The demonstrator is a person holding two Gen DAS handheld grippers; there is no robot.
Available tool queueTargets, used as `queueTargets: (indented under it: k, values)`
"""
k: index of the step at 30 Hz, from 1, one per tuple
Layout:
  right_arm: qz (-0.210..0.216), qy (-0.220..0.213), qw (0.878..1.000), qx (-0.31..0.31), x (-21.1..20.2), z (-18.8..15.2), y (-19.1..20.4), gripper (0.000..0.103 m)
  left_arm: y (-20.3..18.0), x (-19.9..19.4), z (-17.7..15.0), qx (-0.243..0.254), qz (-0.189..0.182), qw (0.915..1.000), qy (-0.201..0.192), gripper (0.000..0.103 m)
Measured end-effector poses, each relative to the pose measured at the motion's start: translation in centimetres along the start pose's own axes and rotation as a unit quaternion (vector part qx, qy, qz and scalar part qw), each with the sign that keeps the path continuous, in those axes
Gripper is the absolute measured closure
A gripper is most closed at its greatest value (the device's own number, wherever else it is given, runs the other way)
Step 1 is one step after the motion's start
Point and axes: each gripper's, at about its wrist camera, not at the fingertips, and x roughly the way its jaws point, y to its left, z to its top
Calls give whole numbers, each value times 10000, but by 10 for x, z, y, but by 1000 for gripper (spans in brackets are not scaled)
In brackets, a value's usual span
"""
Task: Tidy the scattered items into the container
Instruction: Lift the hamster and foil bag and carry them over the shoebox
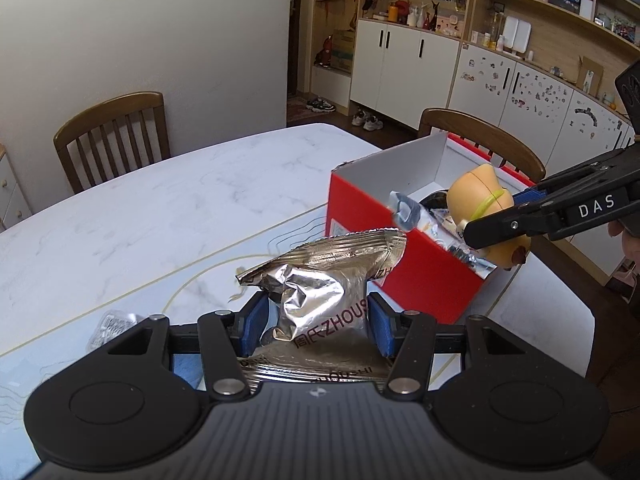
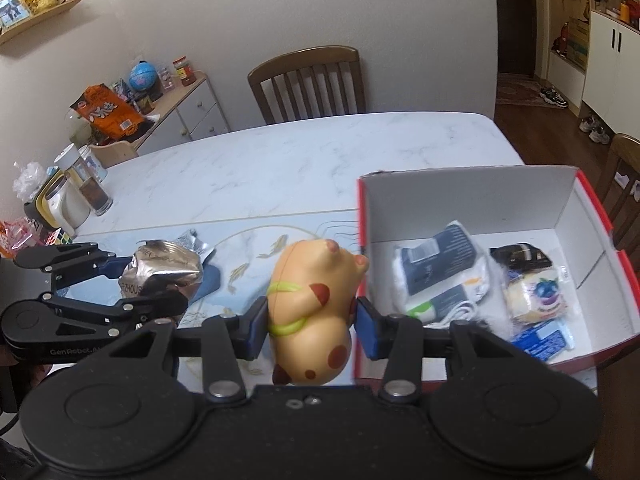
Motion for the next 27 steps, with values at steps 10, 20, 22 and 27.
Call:
queueTargets:
  k: [10,20,22,27]
  values:
    - [-281,-118,9994,177,-18,-3,-51,59,-41,24,22,205,-163,9997,2,50]
    - [-661,-111,9974,271,-29,-7,-102,59,-88,52,47,554,-408,9976,16,50]
    - [-724,-85,9970,254,-28,-7,-108,59,-97,59,51,631,-438,9970,50,50]
    - [-885,59,9959,192,-21,-5,-122,59,-113,77,60,829,-473,9953,133,50]
